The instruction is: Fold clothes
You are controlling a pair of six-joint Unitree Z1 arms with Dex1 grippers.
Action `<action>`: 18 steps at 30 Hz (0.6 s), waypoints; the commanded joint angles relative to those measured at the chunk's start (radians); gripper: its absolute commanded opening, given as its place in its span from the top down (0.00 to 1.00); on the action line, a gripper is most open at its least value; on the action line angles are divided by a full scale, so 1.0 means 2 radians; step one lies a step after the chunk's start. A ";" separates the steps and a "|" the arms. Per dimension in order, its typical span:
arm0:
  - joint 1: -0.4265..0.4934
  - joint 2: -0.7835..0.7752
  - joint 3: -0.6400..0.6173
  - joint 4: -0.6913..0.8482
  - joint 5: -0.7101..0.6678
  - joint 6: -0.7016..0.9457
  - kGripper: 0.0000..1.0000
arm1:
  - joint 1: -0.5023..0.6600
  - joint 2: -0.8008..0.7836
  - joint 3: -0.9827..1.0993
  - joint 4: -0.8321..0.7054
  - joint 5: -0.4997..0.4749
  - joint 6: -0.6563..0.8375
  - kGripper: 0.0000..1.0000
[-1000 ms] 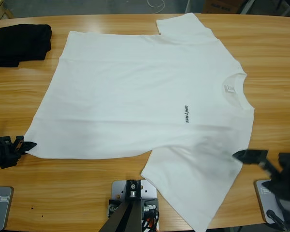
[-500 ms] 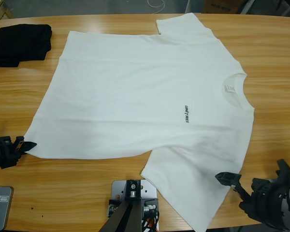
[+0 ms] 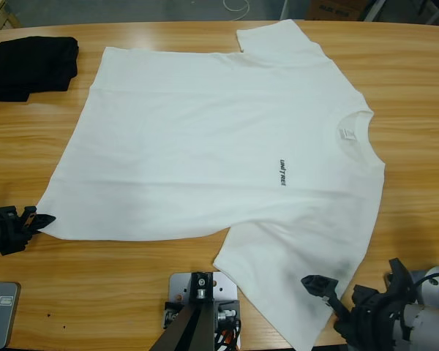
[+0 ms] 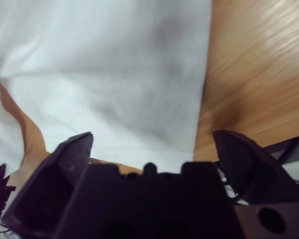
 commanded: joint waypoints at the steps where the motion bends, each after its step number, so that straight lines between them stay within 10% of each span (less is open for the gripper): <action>1: -0.003 -0.006 0.012 0.003 -0.001 0.007 1.00 | 0.010 0.049 0.024 -0.055 -0.020 0.007 0.13; 7: -0.003 0.000 0.011 0.001 -0.001 0.006 1.00 | 0.010 0.051 0.030 -0.063 -0.037 -0.002 0.27; 13: -0.003 0.000 0.011 0.001 0.000 0.006 1.00 | 0.010 0.033 0.031 -0.051 -0.046 -0.029 0.97; 18: -0.003 -0.007 0.013 0.002 0.000 0.005 1.00 | 0.010 0.008 0.028 0.008 -0.054 -0.044 1.00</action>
